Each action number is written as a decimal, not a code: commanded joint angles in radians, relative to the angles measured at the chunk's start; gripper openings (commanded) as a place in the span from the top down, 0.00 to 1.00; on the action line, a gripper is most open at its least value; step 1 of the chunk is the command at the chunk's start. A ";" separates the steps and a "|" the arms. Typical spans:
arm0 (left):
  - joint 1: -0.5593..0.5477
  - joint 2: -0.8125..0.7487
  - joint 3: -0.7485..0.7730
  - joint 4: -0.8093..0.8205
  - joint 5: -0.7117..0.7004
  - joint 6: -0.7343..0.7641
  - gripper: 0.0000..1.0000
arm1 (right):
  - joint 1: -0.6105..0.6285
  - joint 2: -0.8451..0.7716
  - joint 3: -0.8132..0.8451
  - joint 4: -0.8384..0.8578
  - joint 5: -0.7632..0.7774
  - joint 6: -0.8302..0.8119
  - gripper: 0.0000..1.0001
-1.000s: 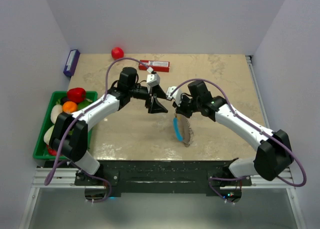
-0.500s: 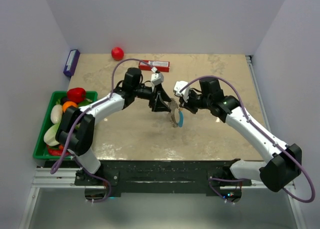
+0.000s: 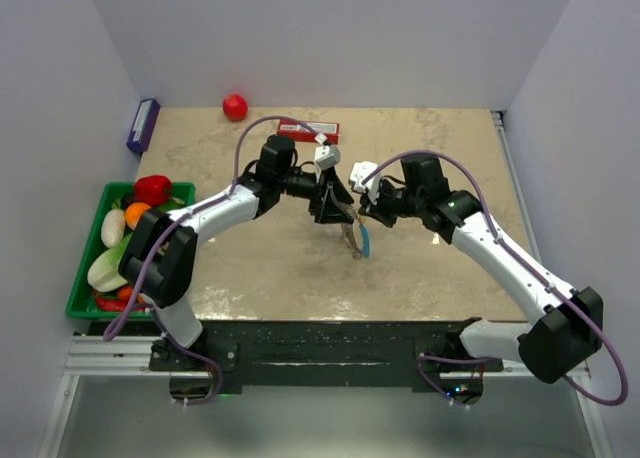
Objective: Remove the keys from the keyring
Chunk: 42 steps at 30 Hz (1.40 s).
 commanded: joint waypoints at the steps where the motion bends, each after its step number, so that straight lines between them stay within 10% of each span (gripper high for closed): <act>1: -0.005 -0.046 0.011 0.051 -0.027 -0.019 0.29 | -0.003 -0.013 0.013 0.048 -0.024 0.007 1.00; 42: -0.044 0.060 0.042 0.055 -0.020 -0.063 0.67 | -0.068 -0.041 -0.037 0.100 -0.147 0.045 1.00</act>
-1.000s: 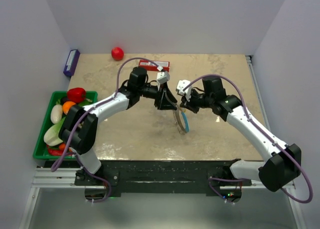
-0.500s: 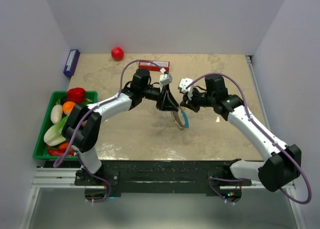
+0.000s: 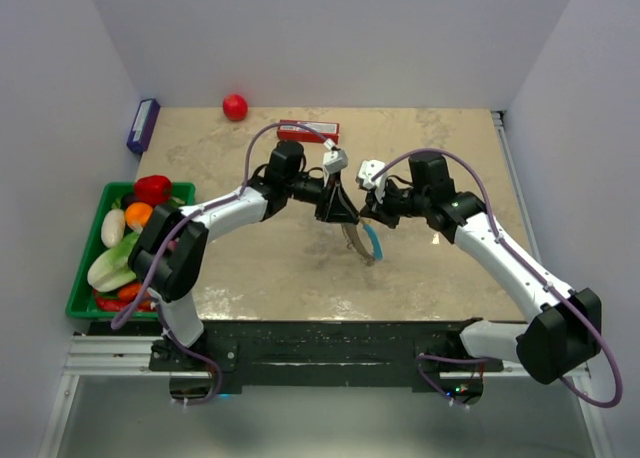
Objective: Remove the keys from the keyring
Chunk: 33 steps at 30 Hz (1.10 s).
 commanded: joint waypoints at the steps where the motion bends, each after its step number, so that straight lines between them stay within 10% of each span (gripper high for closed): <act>1: -0.015 0.007 0.041 0.016 -0.018 0.011 0.67 | -0.006 -0.035 0.008 0.055 -0.029 0.011 1.00; 12: -0.023 0.010 0.055 -0.030 -0.054 0.044 1.00 | -0.006 -0.045 0.001 0.056 -0.018 0.008 1.00; 33: -0.023 -0.007 0.034 -0.056 -0.040 0.078 0.82 | -0.035 -0.061 -0.002 0.085 0.040 0.024 1.00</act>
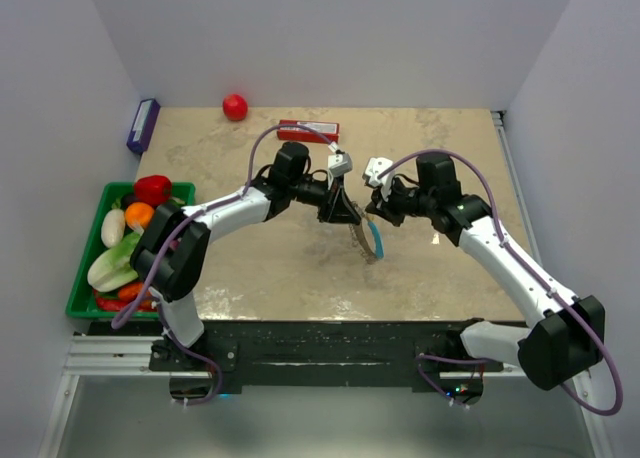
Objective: Remove the keys from the keyring
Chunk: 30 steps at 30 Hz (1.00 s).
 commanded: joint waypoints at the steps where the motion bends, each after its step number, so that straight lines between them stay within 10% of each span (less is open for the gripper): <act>1: -0.001 -0.019 0.016 0.016 0.009 0.017 0.79 | -0.006 -0.029 0.022 0.056 0.002 0.009 1.00; 14: 0.000 -0.026 0.061 0.021 -0.010 0.003 0.54 | -0.004 -0.027 0.001 0.049 -0.024 -0.002 1.00; 30: -0.009 0.007 0.061 0.022 0.012 0.003 0.57 | -0.006 -0.038 -0.009 0.058 -0.024 0.003 1.00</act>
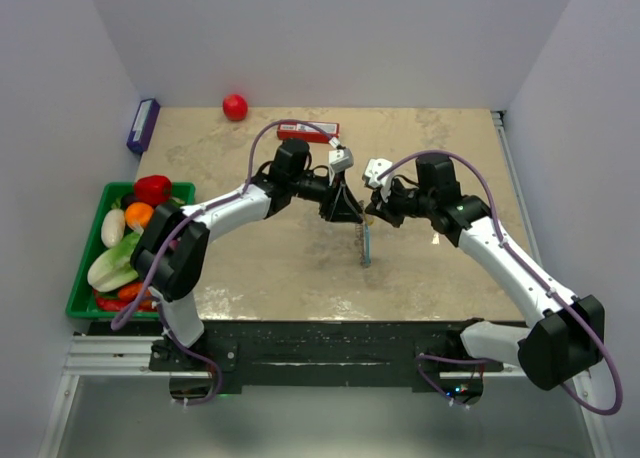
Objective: Remove the keys from the keyring
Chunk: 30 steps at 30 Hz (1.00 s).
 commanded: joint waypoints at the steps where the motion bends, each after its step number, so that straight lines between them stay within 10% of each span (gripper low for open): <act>1: -0.011 0.006 0.029 0.026 0.028 0.010 0.57 | -0.003 -0.036 0.002 0.051 -0.021 0.003 1.00; 30: -0.014 0.006 0.027 0.050 0.047 -0.001 1.00 | -0.005 -0.044 0.022 0.007 -0.067 -0.012 1.00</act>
